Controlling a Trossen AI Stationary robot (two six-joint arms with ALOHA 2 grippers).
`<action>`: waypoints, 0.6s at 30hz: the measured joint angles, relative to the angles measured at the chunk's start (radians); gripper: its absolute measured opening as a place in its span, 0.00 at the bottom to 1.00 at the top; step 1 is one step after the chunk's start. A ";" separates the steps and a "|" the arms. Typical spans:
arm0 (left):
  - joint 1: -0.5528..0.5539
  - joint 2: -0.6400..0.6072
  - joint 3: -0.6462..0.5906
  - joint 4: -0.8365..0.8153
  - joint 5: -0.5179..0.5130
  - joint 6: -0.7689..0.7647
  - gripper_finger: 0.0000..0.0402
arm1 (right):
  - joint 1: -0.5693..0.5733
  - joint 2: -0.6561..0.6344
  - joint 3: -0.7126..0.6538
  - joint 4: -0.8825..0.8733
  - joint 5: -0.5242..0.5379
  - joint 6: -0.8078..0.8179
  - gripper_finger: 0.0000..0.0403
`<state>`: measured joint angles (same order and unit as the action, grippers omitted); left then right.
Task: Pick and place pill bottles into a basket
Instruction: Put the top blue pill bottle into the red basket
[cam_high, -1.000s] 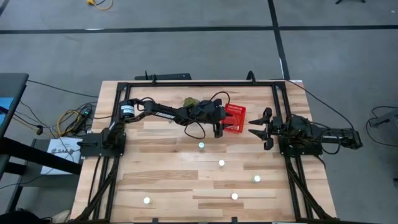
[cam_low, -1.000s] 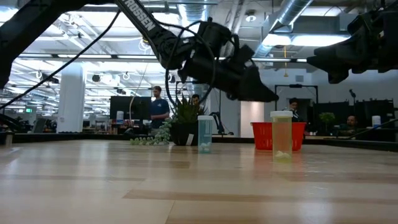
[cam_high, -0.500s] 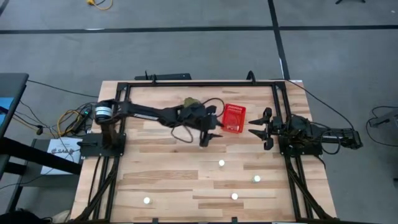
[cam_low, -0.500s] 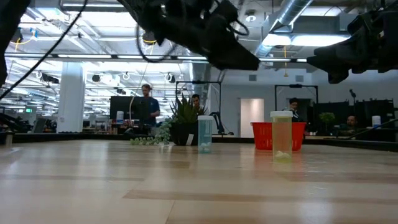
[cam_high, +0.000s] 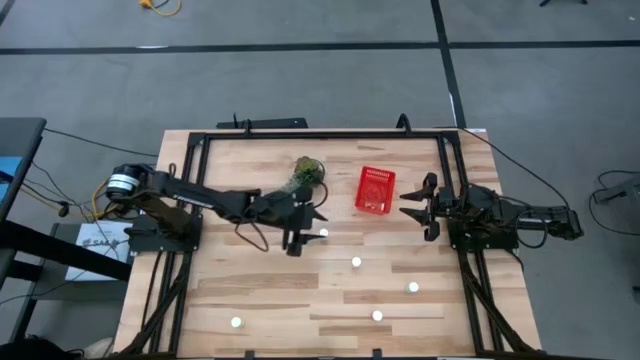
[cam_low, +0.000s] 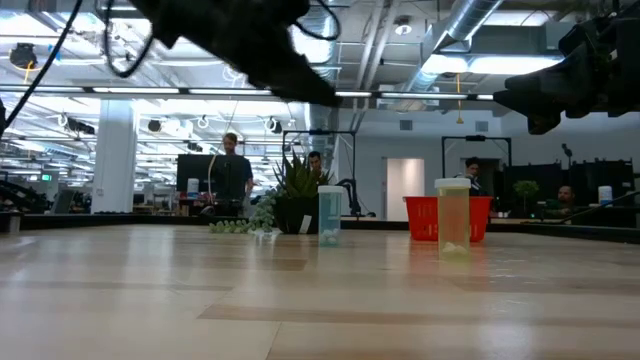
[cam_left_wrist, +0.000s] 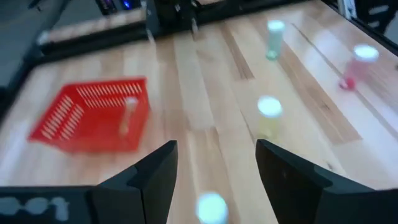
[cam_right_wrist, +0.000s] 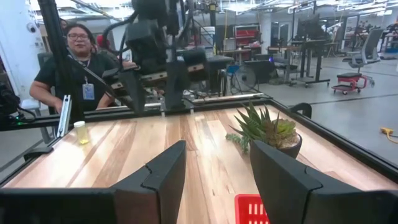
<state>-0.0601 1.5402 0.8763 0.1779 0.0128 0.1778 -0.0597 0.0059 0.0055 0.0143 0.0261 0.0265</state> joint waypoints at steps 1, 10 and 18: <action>-0.001 0.001 -0.013 -0.002 0.000 -0.012 0.52 | 0.000 0.000 0.000 0.000 0.000 0.000 0.43; -0.002 0.023 -0.065 0.007 -0.011 -0.046 0.52 | 0.000 0.000 0.000 0.000 0.000 0.000 0.43; -0.002 0.105 -0.065 0.012 -0.018 -0.068 0.52 | 0.000 0.000 0.000 0.000 0.000 0.000 0.43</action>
<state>-0.0620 1.6451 0.8112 0.1898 -0.0055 0.1101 -0.0597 0.0062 0.0054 0.0143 0.0264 0.0267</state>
